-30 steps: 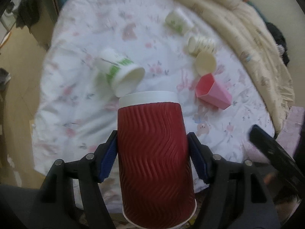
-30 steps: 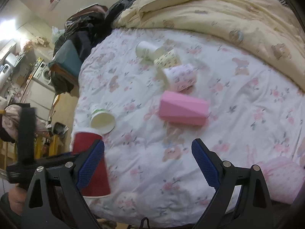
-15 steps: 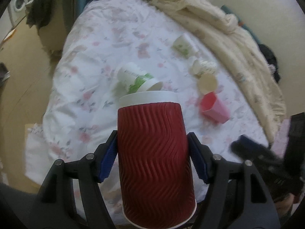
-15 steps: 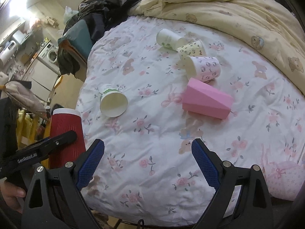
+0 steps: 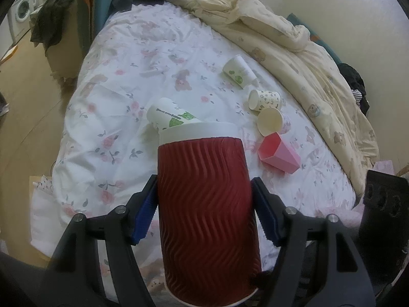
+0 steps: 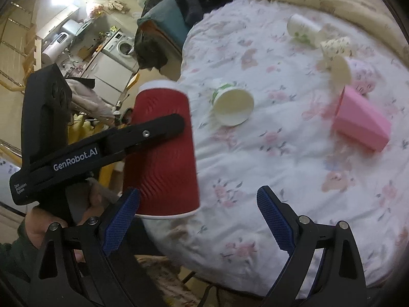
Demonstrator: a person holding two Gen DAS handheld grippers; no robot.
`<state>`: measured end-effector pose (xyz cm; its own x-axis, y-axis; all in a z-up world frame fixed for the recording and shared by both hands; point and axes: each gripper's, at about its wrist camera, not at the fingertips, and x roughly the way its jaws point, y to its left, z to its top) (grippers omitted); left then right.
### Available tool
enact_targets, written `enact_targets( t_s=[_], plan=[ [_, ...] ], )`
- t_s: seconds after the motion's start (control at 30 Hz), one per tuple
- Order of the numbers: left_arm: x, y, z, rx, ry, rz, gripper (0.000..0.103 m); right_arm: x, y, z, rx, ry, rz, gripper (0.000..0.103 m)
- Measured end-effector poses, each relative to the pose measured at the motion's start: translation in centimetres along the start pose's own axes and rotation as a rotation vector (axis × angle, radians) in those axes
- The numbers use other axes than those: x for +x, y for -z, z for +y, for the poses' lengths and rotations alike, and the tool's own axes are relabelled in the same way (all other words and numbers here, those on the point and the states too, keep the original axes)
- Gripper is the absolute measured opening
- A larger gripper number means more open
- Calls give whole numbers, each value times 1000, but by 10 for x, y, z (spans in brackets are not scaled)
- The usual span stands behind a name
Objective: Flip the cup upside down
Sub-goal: 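Rotate the red cup with the left tool so its open rim faces up, then lower the red cup onto the sheet with the left tool and open it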
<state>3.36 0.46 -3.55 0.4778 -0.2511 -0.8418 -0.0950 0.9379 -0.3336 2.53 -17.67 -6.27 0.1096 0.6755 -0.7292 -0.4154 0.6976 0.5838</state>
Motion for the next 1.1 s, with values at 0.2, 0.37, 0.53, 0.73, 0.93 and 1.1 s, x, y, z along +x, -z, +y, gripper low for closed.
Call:
enact_targets(
  t_s=[0.2,0.37,0.53,0.73,0.93,1.1],
  plan=[
    [1,1,-6,25,11,7,67,17,5,-7,-4,95,73,95],
    [2,4,-14,60,18,17,67,22,3,-26,54,189,96,95],
    [1,5,-14,62,17,17,67,23,0,-35,88,219,101,95],
    [0,6,-12,63,-48,12,67,5,-3,-39,99,231,45,95],
    [11,-6,-22,70,-119,15,67,-56,-11,-62,187,339,-168,95],
    [41,-18,-54,115,-142,7,67,-92,-7,-87,289,377,-271,95]
  ],
)
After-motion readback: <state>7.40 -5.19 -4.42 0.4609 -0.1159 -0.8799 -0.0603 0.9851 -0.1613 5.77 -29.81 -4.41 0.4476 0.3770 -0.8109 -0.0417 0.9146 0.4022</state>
